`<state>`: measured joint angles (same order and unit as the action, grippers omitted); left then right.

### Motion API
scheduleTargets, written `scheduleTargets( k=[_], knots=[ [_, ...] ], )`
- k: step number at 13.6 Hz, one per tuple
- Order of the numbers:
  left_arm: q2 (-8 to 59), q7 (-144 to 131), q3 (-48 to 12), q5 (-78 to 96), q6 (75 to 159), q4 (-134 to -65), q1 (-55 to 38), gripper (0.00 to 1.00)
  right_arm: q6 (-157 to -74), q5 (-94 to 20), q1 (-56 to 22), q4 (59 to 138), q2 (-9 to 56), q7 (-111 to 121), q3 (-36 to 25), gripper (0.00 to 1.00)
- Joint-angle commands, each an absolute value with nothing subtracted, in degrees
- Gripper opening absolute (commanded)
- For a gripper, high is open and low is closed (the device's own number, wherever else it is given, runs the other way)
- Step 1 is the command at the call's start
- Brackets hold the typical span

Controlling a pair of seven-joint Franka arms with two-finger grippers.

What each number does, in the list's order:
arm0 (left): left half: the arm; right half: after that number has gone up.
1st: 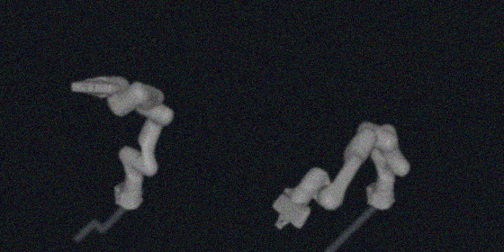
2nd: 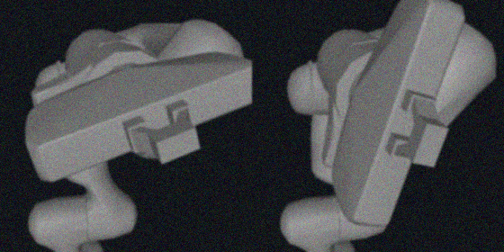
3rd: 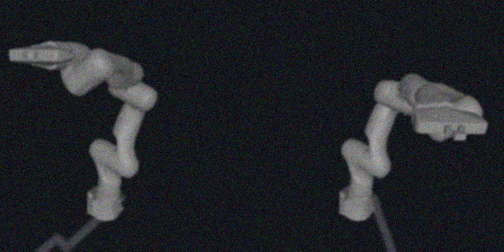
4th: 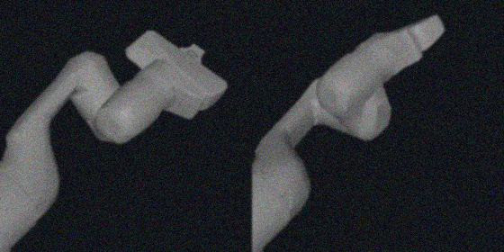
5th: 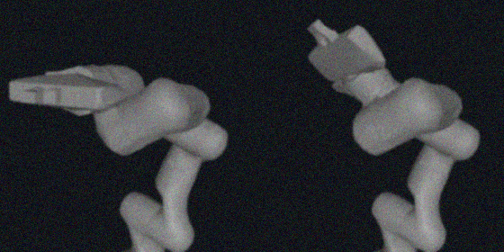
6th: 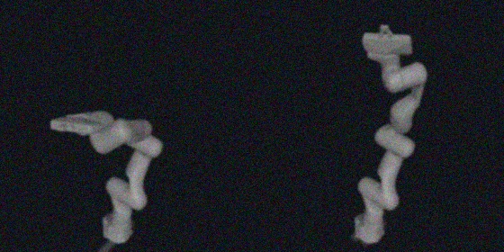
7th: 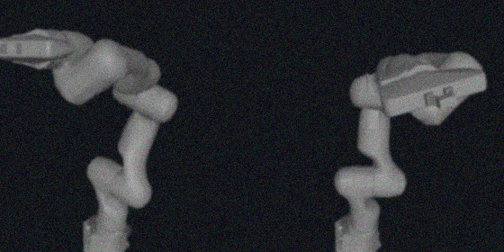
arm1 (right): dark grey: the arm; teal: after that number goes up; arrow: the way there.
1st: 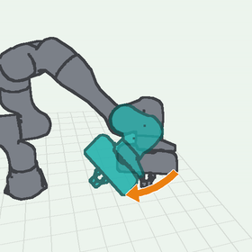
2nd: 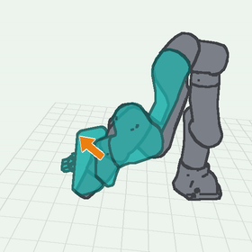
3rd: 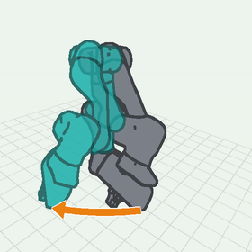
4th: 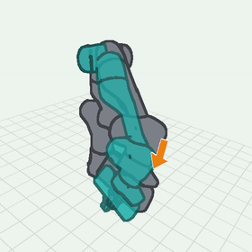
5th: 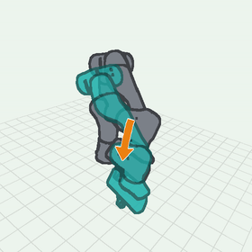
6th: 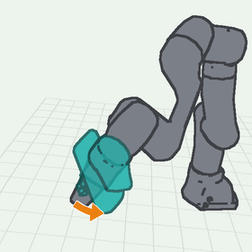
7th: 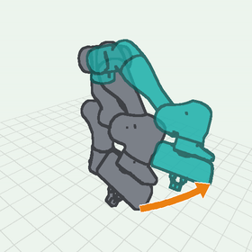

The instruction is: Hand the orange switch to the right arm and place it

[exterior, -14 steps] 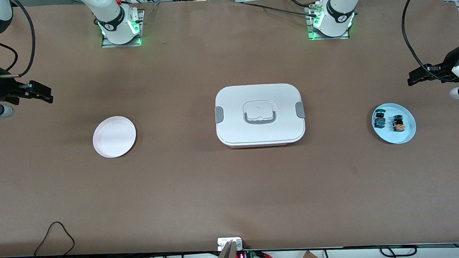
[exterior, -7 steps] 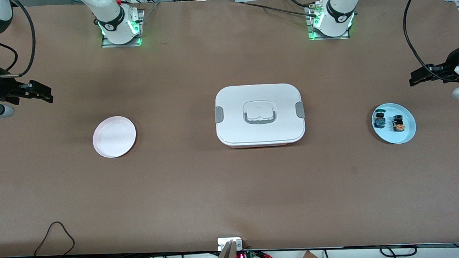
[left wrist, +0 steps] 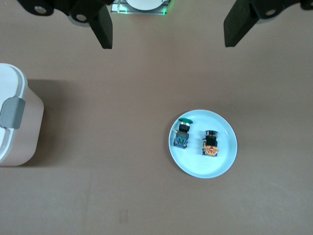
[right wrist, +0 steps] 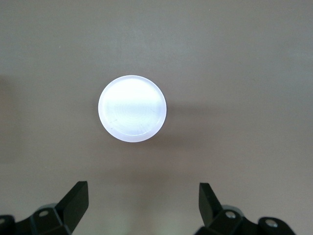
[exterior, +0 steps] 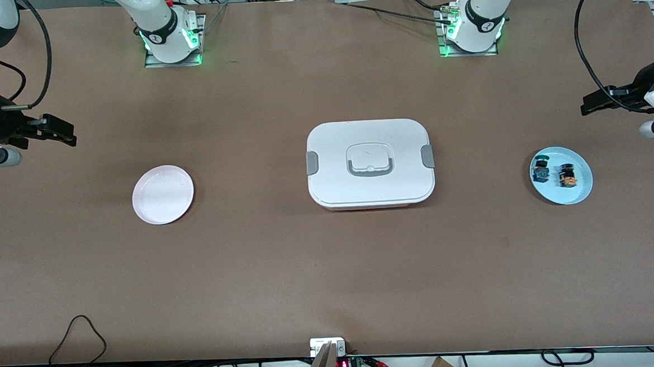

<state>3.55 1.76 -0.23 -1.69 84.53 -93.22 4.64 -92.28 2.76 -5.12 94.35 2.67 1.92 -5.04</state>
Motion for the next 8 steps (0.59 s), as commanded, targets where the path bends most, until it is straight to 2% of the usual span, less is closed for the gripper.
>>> scheduleTargets(
  k=[1,5,8],
  knots=[
    [4.4,6.6,-0.4,-1.6,82.9,-92.1,4.2,1.00,-91.2,1.9,-4.6,93.5,2.5,2.6,-4.5,1.00],
    [6.1,23.0,-0.4,-5.5,83.3,-93.0,4.9,1.00,-91.7,2.0,-4.7,93.5,2.5,2.6,-4.5,1.00],
    [6.9,33.6,-0.3,-7.0,86.8,-96.0,7.0,1.00,-91.7,1.9,-4.7,93.5,2.5,2.5,-4.5,1.00]
  ],
)
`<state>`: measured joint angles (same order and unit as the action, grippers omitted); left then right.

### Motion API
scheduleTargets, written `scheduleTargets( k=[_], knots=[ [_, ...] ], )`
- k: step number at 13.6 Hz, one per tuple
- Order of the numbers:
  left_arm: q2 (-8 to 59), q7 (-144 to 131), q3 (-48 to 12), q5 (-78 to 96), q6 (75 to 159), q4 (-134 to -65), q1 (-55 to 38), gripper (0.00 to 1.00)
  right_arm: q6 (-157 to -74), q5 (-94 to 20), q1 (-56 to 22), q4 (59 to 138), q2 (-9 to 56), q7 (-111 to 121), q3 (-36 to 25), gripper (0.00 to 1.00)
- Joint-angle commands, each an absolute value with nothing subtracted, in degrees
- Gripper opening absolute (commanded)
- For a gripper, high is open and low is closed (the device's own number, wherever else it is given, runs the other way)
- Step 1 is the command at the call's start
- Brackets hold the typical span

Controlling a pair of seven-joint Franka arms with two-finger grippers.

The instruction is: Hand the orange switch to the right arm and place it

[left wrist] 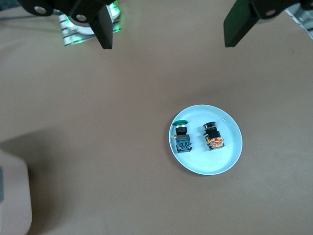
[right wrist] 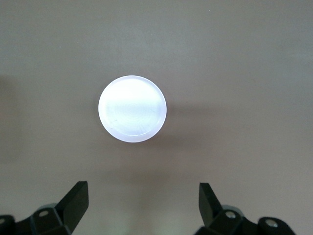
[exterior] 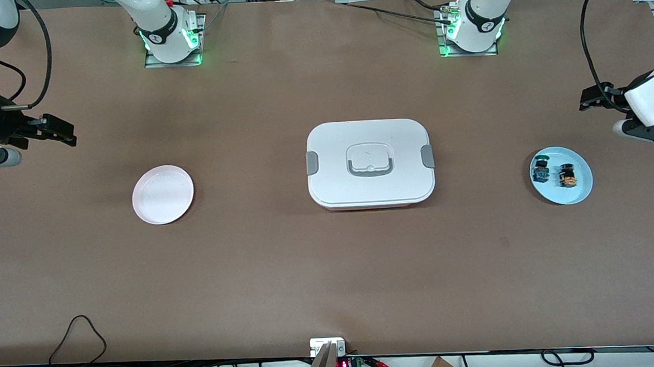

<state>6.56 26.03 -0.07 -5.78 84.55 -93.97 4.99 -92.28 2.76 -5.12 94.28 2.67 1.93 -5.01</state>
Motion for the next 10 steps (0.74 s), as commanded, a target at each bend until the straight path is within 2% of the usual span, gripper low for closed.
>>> scheduleTargets(
  k=[1,10],
  knots=[
    [6.9,37.0,-0.3,-7.0,88.2,-97.5,8.1,1.00,-91.7,1.9,-4.7,93.5,2.5,2.5,-4.5,1.00],
    [6.9,67.6,-0.3,-7.0,106.8,-111.3,14.0,1.00,-93.1,1.9,-4.9,94.0,2.0,2.5,-4.2,1.00]
  ],
)
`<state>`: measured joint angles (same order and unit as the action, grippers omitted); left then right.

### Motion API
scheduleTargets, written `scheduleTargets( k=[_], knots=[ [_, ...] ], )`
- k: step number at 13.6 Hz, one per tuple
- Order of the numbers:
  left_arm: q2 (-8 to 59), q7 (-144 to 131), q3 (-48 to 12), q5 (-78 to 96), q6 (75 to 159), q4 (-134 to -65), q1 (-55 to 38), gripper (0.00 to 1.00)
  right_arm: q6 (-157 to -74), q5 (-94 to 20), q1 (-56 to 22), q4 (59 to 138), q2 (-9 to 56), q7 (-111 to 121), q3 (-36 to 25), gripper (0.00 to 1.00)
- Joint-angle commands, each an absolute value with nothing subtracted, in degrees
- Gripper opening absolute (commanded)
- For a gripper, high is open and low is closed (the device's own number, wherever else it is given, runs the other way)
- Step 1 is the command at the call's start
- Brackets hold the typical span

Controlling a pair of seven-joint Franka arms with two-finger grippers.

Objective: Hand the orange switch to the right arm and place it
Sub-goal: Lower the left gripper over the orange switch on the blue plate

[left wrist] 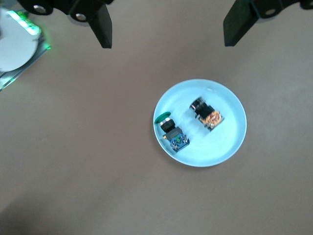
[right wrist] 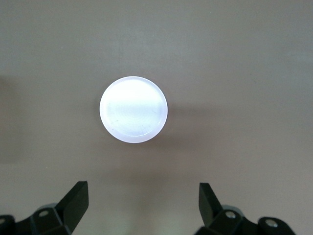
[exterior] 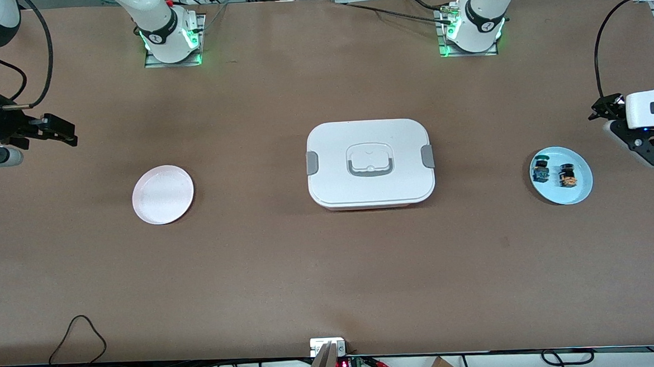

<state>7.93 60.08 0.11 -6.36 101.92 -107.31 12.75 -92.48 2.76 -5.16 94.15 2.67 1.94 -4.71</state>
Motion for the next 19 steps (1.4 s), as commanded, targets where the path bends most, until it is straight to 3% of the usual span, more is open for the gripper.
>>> scheduleTargets(
  k=[1,7,11,19],
  knots=[
    [6.9,71.0,-0.3,-7.0,109.7,-112.7,14.1,1.00,-93.5,1.9,-4.9,94.2,1.8,2.5,-4.2,1.00],
    [14.0,92.9,-0.3,-7.1,116.8,-113.4,16.0,1.00,-94.5,1.8,-4.8,97.6,-0.6,2.4,-4.2,1.00],
    [20.3,106.4,-0.4,-6.1,123.8,-113.1,19.6,1.00,-98.9,1.8,-4.7,104.0,-4.7,2.4,-4.2,1.00],
    [25.7,117.8,-1.8,-5.0,132.5,-113.6,20.8,1.00,-94.5,1.9,-4.7,101.3,-4.0,1.9,-4.2,1.00]
  ],
)
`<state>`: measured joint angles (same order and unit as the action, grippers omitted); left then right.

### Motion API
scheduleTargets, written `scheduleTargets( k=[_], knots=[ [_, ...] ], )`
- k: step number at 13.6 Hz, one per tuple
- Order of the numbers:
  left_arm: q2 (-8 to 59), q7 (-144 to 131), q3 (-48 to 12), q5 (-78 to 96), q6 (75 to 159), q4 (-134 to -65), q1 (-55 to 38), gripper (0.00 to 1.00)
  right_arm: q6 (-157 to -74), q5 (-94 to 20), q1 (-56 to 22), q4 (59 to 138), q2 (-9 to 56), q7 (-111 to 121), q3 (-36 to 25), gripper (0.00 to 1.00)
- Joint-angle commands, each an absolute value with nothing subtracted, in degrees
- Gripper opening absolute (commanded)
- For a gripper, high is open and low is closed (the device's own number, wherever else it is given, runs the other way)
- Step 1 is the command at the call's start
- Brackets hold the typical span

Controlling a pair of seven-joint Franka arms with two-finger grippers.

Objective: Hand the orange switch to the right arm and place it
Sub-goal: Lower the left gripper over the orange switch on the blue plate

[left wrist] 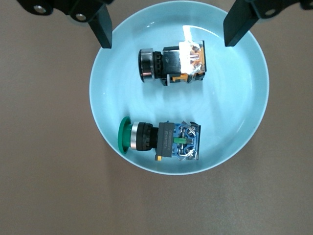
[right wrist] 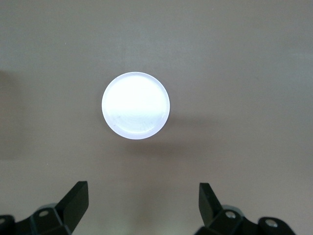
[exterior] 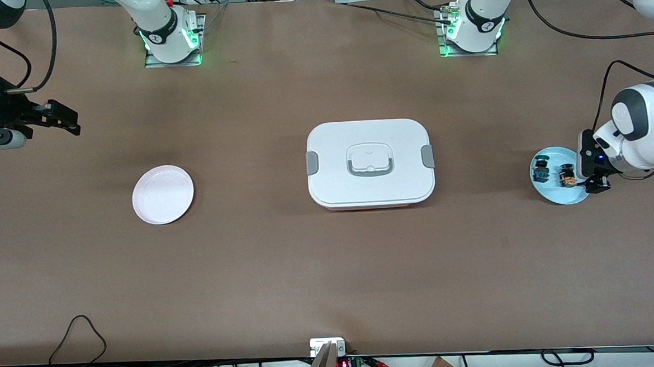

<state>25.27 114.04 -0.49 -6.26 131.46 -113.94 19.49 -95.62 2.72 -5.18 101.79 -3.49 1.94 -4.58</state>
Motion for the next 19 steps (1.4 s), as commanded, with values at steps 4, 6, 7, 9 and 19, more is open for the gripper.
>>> scheduleTargets(
  k=[4,6,7,9,19],
  knots=[
    [29.9,119.1,-8.9,-4.9,135.6,-113.6,30.3,1.00,-94.5,1.9,-4.6,101.3,-4.0,2.1,-4.3,1.00],
    [31.4,119.2,-12.7,-4.9,136.8,-113.6,34.6,1.00,-94.5,1.9,-4.6,101.3,-4.0,1.8,-4.3,1.00],
    [31.3,119.2,-13.1,-4.9,136.7,-113.4,34.7,1.00,-94.4,1.9,-4.5,101.3,-4.0,1.8,-4.4,1.00],
    [31.1,119.2,-13.2,-4.9,136.6,-113.4,34.6,1.00,-94.4,1.9,-4.5,101.3,-4.1,1.7,-4.5,1.00],
    [31.5,120.6,-13.3,-5.2,137.5,-113.4,34.3,0.31,-92.5,1.9,-4.7,96.2,-2.4,2.3,-4.3,1.00]
  ],
)
